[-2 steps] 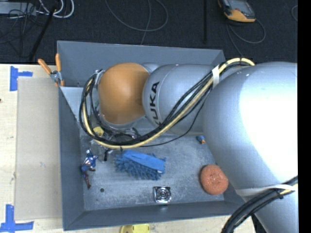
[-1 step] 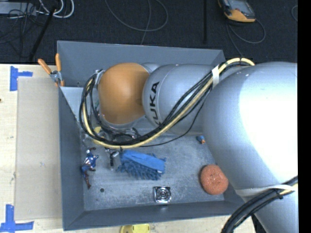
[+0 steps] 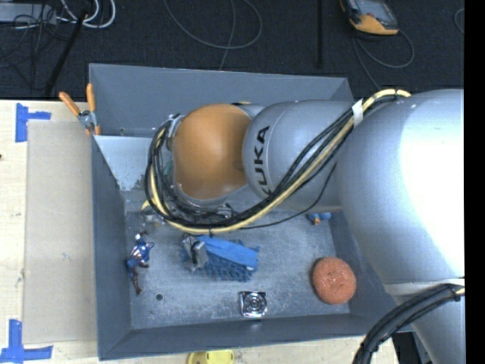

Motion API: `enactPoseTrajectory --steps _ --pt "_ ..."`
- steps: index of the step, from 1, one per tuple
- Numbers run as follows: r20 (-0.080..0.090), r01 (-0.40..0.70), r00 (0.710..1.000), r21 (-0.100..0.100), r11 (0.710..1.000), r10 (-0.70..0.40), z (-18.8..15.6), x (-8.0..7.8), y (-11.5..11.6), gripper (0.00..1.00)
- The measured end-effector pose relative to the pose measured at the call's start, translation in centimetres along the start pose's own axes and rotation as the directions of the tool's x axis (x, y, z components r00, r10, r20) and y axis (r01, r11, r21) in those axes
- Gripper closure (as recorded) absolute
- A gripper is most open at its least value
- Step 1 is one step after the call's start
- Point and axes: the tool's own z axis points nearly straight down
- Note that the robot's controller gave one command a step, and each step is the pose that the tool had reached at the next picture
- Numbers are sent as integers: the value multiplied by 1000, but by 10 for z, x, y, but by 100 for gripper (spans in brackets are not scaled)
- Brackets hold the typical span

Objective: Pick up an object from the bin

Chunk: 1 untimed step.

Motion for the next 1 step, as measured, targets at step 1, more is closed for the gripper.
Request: enactPoseTrajectory --steps 1 --pt "-3 214 977 2 977 -214 -1 18 -13 0"
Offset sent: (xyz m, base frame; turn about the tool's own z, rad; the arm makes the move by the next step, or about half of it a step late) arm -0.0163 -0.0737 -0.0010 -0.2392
